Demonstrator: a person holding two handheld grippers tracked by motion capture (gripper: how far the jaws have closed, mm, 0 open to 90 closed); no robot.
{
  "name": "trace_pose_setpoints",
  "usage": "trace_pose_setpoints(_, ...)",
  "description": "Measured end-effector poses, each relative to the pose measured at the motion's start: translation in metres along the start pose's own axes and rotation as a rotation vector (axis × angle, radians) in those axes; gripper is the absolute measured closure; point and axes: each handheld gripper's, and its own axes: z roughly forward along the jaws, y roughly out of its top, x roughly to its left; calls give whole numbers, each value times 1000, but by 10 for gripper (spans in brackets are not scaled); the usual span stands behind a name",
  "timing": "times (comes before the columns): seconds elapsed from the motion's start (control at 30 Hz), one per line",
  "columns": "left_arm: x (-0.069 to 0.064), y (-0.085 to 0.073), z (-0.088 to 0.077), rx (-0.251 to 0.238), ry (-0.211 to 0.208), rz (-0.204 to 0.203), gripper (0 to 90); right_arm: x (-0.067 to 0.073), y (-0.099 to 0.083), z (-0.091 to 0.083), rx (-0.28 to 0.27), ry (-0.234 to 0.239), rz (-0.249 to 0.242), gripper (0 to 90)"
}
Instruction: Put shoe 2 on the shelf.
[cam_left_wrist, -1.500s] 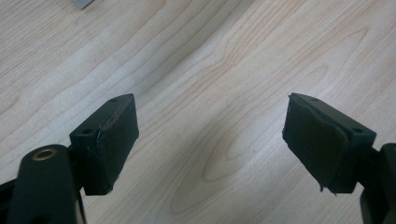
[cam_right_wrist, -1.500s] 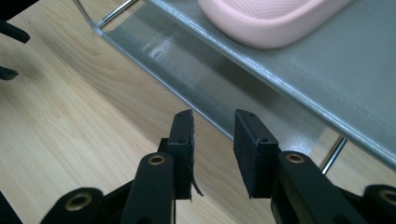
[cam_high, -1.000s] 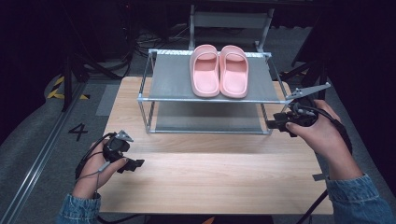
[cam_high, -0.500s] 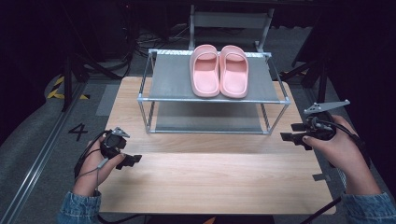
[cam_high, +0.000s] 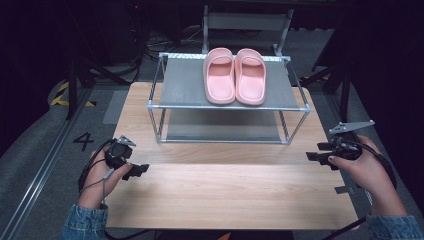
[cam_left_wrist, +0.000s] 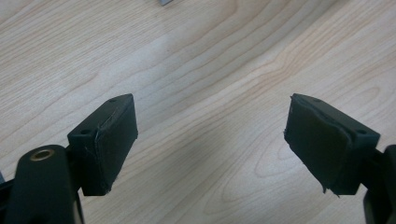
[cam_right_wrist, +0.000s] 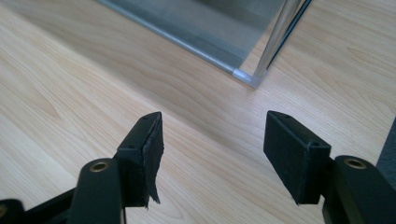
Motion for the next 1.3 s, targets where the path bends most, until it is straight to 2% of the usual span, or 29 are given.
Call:
trace_pose_setpoints(0.07,3,-2,0,-13,8,-15,176,-1,-5,5,-2,-13,-23,385)
trace_pose_setpoints(0.27,6,-3,-1,-45,22,-38,172,-4,-17,17,-14,-3,-20,385)
trace_pose_setpoints(0.4,6,-5,1,-61,36,-15,171,-6,-27,28,0,23,-10,367)
trace_pose_setpoints(0.53,6,-5,2,-88,46,-37,171,-7,-37,39,4,44,7,365)
trace_pose_setpoints(0.6,7,-6,1,-96,57,-29,170,-8,-41,43,3,51,13,363)
trace_pose_setpoints(0.77,8,-8,2,-107,64,-47,170,-11,-47,48,-3,59,31,360)
trace_pose_setpoints(0.93,9,-8,4,-105,56,-29,170,-15,-52,53,-21,43,24,360)
trace_pose_setpoints(1.0,10,-7,4,-111,59,-25,170,-17,-55,57,-44,34,18,361)
trace_pose_setpoints(1.13,11,-7,5,-119,70,-22,169,-21,-62,64,-55,24,5,360)
trace_pose_setpoints(1.3,13,-5,8,-111,88,14,169,-23,-67,72,-12,21,-12,350)
